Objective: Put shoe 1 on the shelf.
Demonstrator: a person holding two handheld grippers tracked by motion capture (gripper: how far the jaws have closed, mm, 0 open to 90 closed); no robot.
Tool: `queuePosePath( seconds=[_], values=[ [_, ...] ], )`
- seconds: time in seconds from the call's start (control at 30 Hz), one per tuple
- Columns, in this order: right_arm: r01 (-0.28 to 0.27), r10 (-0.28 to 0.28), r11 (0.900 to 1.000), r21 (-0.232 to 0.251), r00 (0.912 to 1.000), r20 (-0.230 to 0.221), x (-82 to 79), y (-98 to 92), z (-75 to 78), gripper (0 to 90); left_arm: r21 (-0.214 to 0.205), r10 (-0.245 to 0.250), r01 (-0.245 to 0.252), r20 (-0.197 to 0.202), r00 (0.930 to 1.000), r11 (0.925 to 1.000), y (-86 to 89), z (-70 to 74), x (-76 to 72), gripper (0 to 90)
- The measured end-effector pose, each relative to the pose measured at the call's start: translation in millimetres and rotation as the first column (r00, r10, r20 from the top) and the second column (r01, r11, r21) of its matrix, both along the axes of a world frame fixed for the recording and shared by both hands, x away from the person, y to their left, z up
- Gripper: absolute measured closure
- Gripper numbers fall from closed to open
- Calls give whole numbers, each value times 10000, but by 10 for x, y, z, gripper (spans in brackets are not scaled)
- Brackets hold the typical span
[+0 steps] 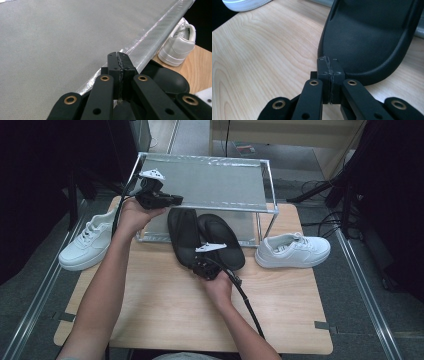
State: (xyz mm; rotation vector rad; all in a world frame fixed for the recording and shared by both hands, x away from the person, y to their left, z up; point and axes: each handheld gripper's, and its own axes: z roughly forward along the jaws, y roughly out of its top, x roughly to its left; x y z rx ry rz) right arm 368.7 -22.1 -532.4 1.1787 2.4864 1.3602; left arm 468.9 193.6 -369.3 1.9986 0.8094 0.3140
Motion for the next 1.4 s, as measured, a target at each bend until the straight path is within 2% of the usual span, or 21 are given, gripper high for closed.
queuePosePath(
  seconds=[0.33,0.43,0.6,0.87,1.0,1.13,1.4],
  values=[
    [210,-214,9996,199,9996,190,199,123,93,900,29,14,-14,10,10000,10000,-4,2,-2,900],
    [328,-326,9988,356,9994,-76,292,171,78,900,45,29,-29,0,10000,10000,-5,3,-5,900],
    [545,-544,9983,185,9985,-51,403,293,47,900,81,15,-15,6,10000,10000,-6,5,-6,900],
    [887,-881,9956,294,9959,-204,588,417,15,900,-3,14,-14,-1,10000,10000,-1,-1,-3,900],
    [980,-960,9939,499,9945,-417,649,439,5,900,-68,3,-3,-43,10000,10000,4,-5,1,900],
    [664,-644,9962,564,9973,-355,608,444,46,898,-143,-24,23,-62,10000,9999,13,-11,3,900],
    [191,-199,9985,512,9997,143,298,200,189,900,-106,-10,10,-42,10000,9999,8,-11,2,900]
  ],
)
